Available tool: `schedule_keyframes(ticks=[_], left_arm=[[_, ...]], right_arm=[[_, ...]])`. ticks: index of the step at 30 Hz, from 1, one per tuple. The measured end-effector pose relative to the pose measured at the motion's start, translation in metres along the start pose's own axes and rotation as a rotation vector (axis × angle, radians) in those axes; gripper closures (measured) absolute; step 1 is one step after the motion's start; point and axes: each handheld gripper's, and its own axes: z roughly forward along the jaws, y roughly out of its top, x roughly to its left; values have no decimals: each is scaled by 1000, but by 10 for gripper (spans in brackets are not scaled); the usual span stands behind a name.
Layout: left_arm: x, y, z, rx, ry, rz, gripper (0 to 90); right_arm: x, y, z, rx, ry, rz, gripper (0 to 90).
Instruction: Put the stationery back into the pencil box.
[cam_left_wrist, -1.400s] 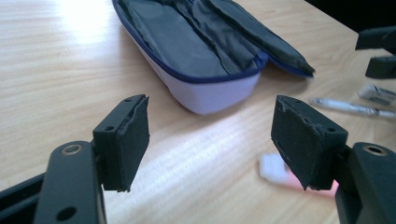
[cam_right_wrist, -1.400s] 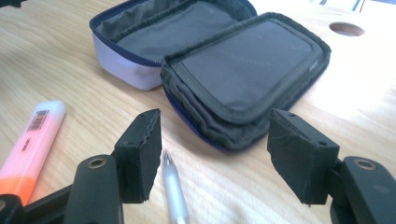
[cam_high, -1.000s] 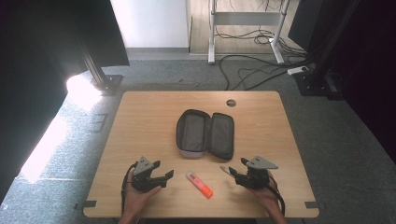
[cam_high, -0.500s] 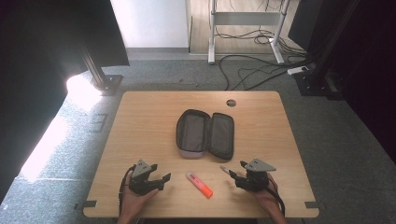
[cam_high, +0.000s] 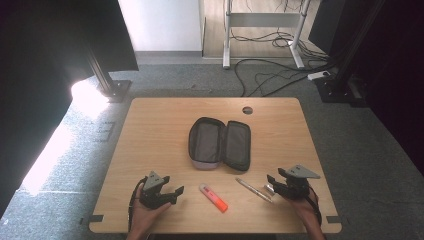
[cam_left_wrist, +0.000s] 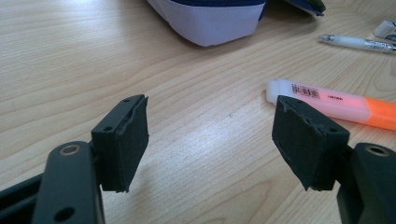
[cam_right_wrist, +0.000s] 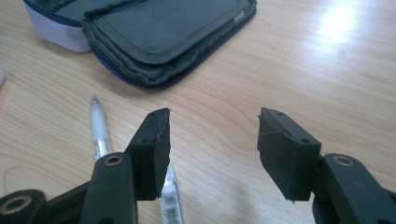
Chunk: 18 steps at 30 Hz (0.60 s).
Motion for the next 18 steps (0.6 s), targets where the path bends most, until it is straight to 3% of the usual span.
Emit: schedule_keyframes(ticks=[5,18], left_arm=[[-2,-1,1,5,-6,2,278],[-1,-3,3,15,-5,1,280]], right_arm=[[-1,-1,-2,3,6,4,460],[11,-14,-8,15,42,-4,494]])
